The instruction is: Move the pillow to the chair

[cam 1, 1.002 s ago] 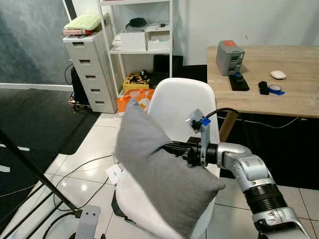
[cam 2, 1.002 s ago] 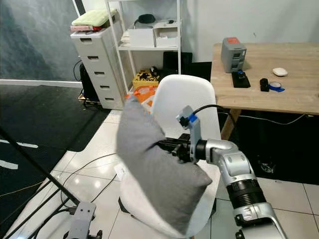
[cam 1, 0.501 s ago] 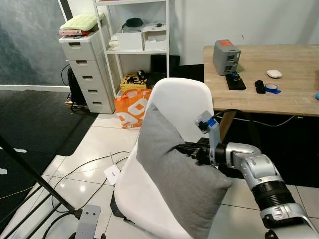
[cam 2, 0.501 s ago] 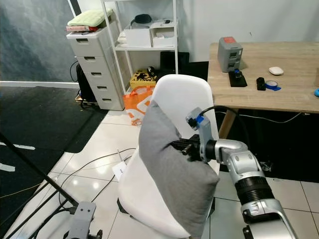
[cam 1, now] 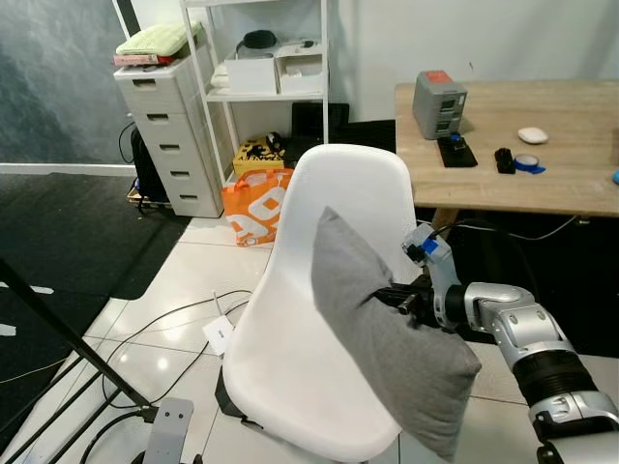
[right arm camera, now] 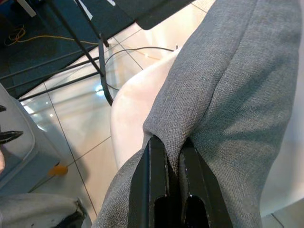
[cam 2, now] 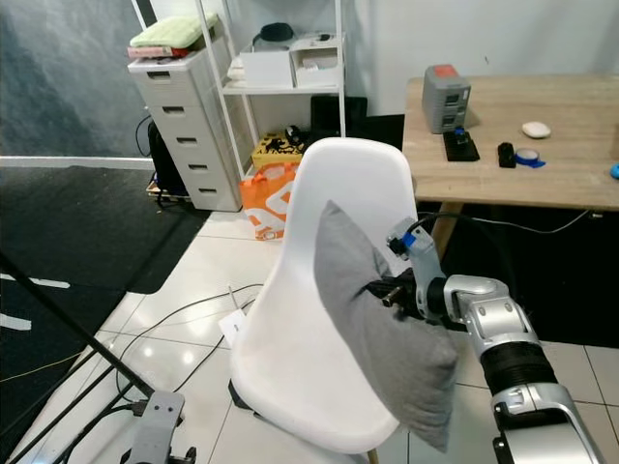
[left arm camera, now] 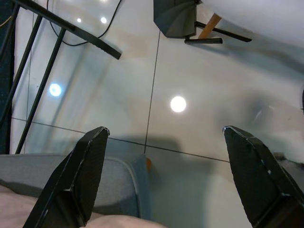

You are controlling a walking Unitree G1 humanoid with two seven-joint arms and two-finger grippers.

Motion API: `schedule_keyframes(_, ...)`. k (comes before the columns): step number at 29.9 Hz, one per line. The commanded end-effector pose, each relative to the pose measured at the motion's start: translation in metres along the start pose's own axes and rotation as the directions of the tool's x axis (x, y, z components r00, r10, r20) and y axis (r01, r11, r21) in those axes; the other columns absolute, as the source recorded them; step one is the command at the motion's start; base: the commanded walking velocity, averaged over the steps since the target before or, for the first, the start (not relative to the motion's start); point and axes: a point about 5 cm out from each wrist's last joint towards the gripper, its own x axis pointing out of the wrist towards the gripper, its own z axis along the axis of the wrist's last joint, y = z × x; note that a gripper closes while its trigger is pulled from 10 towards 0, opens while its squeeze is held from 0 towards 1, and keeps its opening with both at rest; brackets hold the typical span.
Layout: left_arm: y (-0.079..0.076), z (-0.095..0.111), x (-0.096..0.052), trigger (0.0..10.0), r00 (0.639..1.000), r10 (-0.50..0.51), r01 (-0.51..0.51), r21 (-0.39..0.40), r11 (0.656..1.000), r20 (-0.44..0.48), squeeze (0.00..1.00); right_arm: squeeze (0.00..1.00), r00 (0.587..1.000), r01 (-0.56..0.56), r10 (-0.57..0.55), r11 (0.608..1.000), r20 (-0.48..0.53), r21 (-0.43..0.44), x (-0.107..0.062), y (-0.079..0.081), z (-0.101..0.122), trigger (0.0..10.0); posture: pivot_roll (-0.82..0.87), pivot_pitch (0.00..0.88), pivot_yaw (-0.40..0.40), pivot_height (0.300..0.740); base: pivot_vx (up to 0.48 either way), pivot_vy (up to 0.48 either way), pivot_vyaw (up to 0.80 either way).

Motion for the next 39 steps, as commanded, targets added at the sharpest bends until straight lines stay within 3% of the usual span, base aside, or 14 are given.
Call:
schedule_keyframes(1, 0.009, -0.008, -0.002, 10.0, 1.000, 0.015, -0.014, 0.014, 1.000, -0.026, 0.00, 0.00, 0.999, -0.025, 0.025, 0.999, 0.021, -0.033, 0.004, 0.004, 0.004, 10.0, -0.24, 0.092, 0.118, 0.615, 0.000, 0.000, 0.00)
schedule_keyframes(4, 0.009, -0.008, -0.002, 10.0, 1.000, 0.015, -0.015, 0.014, 1.000, -0.027, 0.00, 0.00, 0.999, -0.033, 0.034, 0.999, 0.023, -0.029, 0.004, 0.004, 0.003, 10.0, -0.23, 0.095, 0.119, 0.610, 0.000, 0.000, 0.00)
schedule_keyframes(7, 0.009, -0.008, -0.002, 10.0, 0.999, 0.017, -0.016, 0.014, 1.000, -0.028, 0.00, 0.00, 0.987, -0.140, 0.141, 0.990, 0.071, -0.027, 0.004, 0.013, 0.007, 10.0, -0.23, 0.099, 0.120, 0.595, 0.000, 0.000, 0.00)
schedule_keyframes(9, 0.010, -0.008, -0.002, 10.0, 0.999, 0.018, -0.017, 0.014, 1.000, -0.028, 0.00, 0.00, 0.946, -0.299, 0.302, 0.953, 0.114, -0.044, -0.002, 0.028, 0.014, 10.0, -0.23, 0.104, 0.123, 0.585, 0.000, 0.000, 0.00)
schedule_keyframes(12, 0.010, -0.008, -0.002, 10.0, 0.999, 0.018, -0.017, 0.015, 1.000, -0.028, 0.00, 0.00, 0.926, -0.355, 0.359, 0.933, 0.115, -0.057, -0.006, 0.034, 0.015, 10.0, -0.23, 0.107, 0.124, 0.580, 0.000, 0.000, 0.00)
schedule_keyframes(16, 0.010, -0.008, -0.002, 10.0, 0.999, 0.018, -0.017, 0.016, 1.000, -0.028, 0.00, 0.00, 0.909, -0.414, 0.416, 0.906, 0.011, -0.085, -0.015, 0.035, 0.005, 10.0, -0.23, 0.109, 0.125, 0.565, 0.000, 0.000, 0.00)
schedule_keyframes(21, 0.011, -0.008, -0.002, 10.0, 0.999, 0.017, -0.017, 0.016, 1.000, -0.028, 0.00, 0.00, 0.962, -0.259, 0.251, 0.963, -0.105, -0.073, -0.023, 0.010, -0.009, 10.0, -0.23, 0.118, 0.126, 0.550, 0.000, 0.000, 0.00)
schedule_keyframes(23, 0.011, -0.008, -0.002, 10.0, 0.999, 0.017, -0.016, 0.018, 1.000, -0.028, 0.00, 0.00, 0.986, -0.022, 0.012, 0.998, -0.169, -0.056, -0.035, -0.020, -0.017, 10.0, -0.23, 0.121, 0.129, 0.550, 0.000, 0.000, 0.00)
schedule_keyframes(26, 0.012, -0.008, -0.002, 10.0, 0.999, 0.016, -0.016, 0.020, 1.000, -0.028, 0.00, 0.00, 0.973, 0.121, -0.126, 0.992, -0.196, -0.034, -0.045, -0.035, -0.022, 10.0, -0.23, 0.122, 0.131, 0.550, 0.000, 0.000, 0.00)
schedule_keyframes(29, 0.012, -0.008, -0.002, 10.0, 0.999, 0.014, -0.014, 0.025, 1.000, -0.028, 0.00, 0.00, 0.890, 0.417, -0.394, 0.907, -0.230, 0.063, -0.072, -0.063, -0.032, 10.0, -0.23, 0.126, 0.136, 0.550, 0.000, 0.000, 0.00)
schedule_keyframes(32, 0.013, -0.008, -0.002, 10.0, 0.999, 0.014, -0.013, 0.026, 1.000, -0.029, 0.00, 0.00, 0.842, 0.516, -0.482, 0.851, -0.242, 0.101, -0.083, -0.072, -0.036, 10.0, -0.23, 0.128, 0.139, 0.550, 0.000, 0.000, 0.00)
schedule_keyframes(33, 0.013, -0.008, -0.002, 10.0, 0.999, 0.014, -0.013, 0.028, 1.000, -0.029, 0.00, 0.00, 0.780, 0.611, -0.569, 0.783, -0.262, 0.118, -0.094, -0.079, -0.042, 10.0, -0.23, 0.128, 0.143, 0.550, 0.000, 0.000, 0.00)
schedule_keyframes(34, 0.013, -0.008, -0.002, 10.0, 0.999, 0.014, -0.013, 0.028, 1.000, -0.029, 0.00, 0.00, 0.780, 0.611, -0.569, 0.783, -0.262, 0.118, -0.094, -0.079, -0.042, 10.0, -0.23, 0.128, 0.143, 0.550, 0.000, 0.000, 0.00)
schedule_keyframes(39, 0.015, -0.007, -0.002, 10.0, 0.999, 0.013, -0.012, 0.034, 0.999, -0.029, 0.00, 0.00, 0.676, 0.730, -0.678, 0.670, -0.289, 0.133, -0.112, -0.089, -0.055, 10.0, -0.23, 0.134, 0.154, 0.550, 0.000, 0.000, 0.00)
